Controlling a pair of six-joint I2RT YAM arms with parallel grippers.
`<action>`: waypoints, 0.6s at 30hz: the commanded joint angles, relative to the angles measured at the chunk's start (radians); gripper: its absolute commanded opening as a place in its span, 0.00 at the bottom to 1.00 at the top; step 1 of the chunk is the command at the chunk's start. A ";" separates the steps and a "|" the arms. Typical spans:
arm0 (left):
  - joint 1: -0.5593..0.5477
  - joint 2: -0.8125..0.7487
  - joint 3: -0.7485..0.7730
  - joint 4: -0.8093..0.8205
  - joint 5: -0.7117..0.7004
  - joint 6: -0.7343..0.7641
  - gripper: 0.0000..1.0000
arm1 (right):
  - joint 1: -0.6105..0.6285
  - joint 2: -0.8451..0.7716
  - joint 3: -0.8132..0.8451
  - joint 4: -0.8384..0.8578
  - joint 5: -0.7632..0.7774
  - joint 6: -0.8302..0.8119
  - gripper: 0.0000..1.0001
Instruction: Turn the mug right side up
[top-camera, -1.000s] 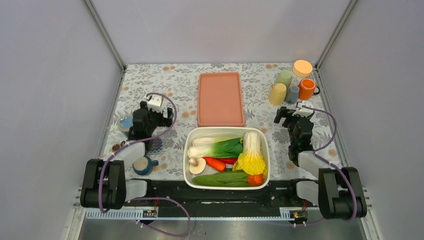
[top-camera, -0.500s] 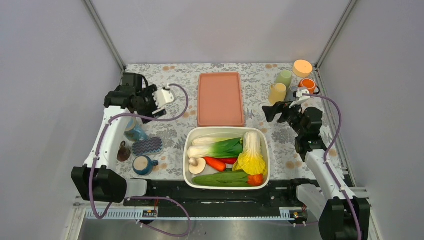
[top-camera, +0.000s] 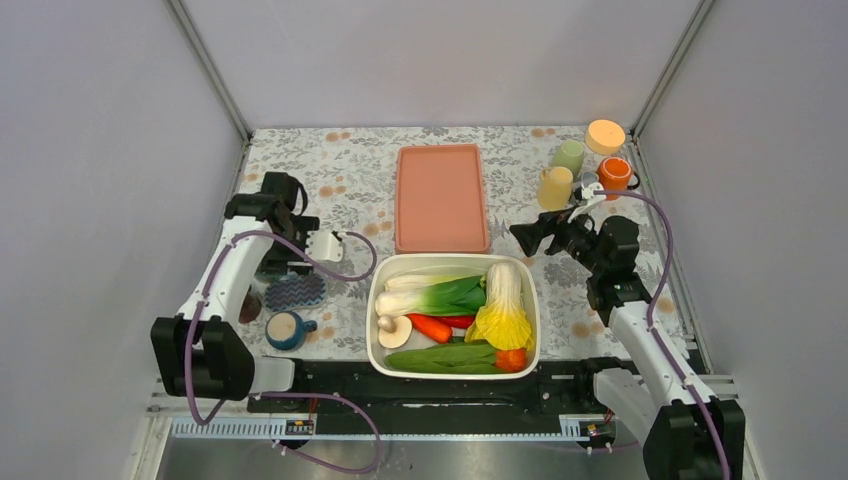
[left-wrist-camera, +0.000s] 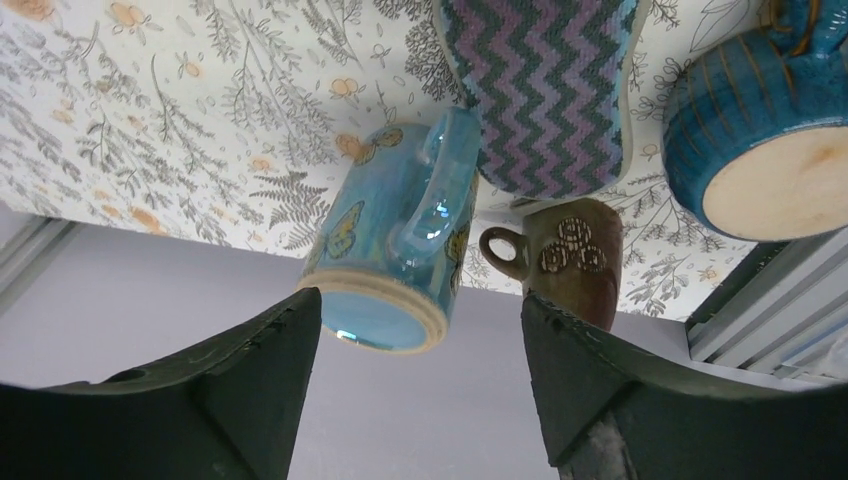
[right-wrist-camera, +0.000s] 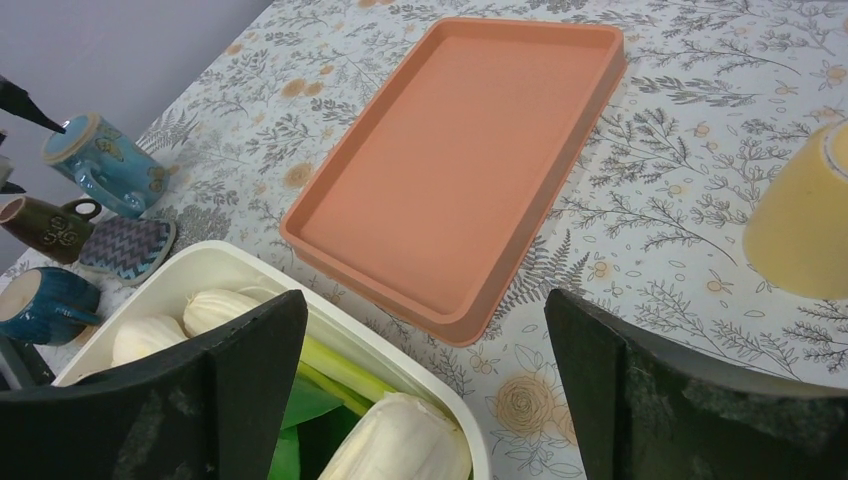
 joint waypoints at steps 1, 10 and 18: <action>-0.017 0.016 -0.087 0.125 -0.017 0.078 0.78 | 0.020 -0.021 -0.021 0.072 -0.025 0.013 0.99; -0.019 0.139 -0.155 0.250 -0.145 0.083 0.77 | 0.027 -0.021 -0.037 0.089 -0.021 0.025 0.99; -0.020 0.173 -0.228 0.389 -0.203 0.123 0.53 | 0.026 -0.023 -0.039 0.098 -0.033 0.028 0.99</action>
